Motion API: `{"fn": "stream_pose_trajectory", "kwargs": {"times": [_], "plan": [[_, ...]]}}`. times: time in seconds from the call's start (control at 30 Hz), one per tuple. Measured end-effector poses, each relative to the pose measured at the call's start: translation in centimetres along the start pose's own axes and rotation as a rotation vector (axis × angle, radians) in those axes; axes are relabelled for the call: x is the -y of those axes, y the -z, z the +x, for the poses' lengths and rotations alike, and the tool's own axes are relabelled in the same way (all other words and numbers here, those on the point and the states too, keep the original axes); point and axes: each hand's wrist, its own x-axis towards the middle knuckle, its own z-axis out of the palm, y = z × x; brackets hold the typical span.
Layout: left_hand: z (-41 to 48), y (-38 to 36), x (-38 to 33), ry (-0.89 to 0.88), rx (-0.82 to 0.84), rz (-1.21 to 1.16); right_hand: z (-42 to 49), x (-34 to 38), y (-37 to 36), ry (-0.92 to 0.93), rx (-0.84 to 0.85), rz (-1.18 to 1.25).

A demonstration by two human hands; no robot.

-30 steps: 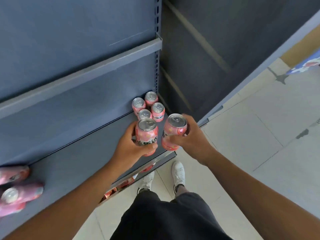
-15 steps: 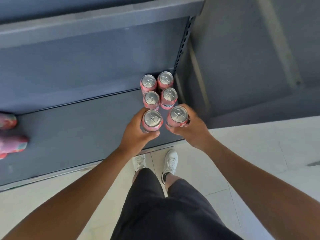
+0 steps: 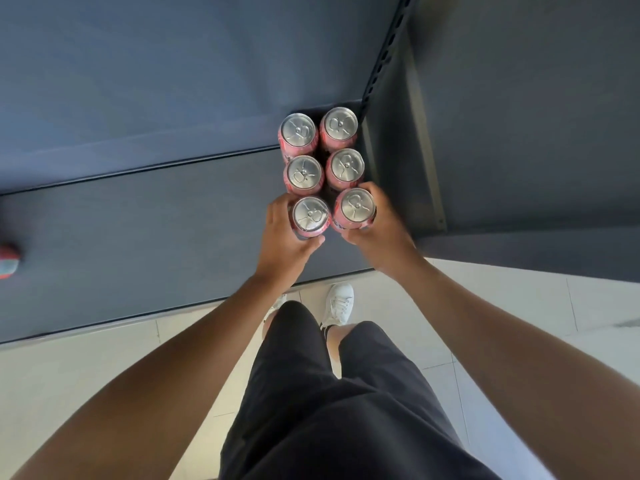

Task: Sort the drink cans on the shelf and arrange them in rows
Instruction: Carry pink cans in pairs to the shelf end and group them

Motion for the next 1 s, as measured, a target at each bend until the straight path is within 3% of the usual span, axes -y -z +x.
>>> {"fn": "stream_pose_trajectory", "kwargs": {"times": [0.4,0.77,1.0], "plan": [[-0.3,0.7,-0.3,0.02,0.087,0.022,-0.9,0.6,-0.1,0.02,-0.027,-0.159],[-6.8,7.4,-5.6,-0.277,0.029,0.542,-7.4,6.8,2.3,0.42,0.062,-0.644],[-13.0,12.3,-6.8,-0.257,-0.103,0.803,-11.0,10.7,1.5,0.623,0.085,-0.97]]}}
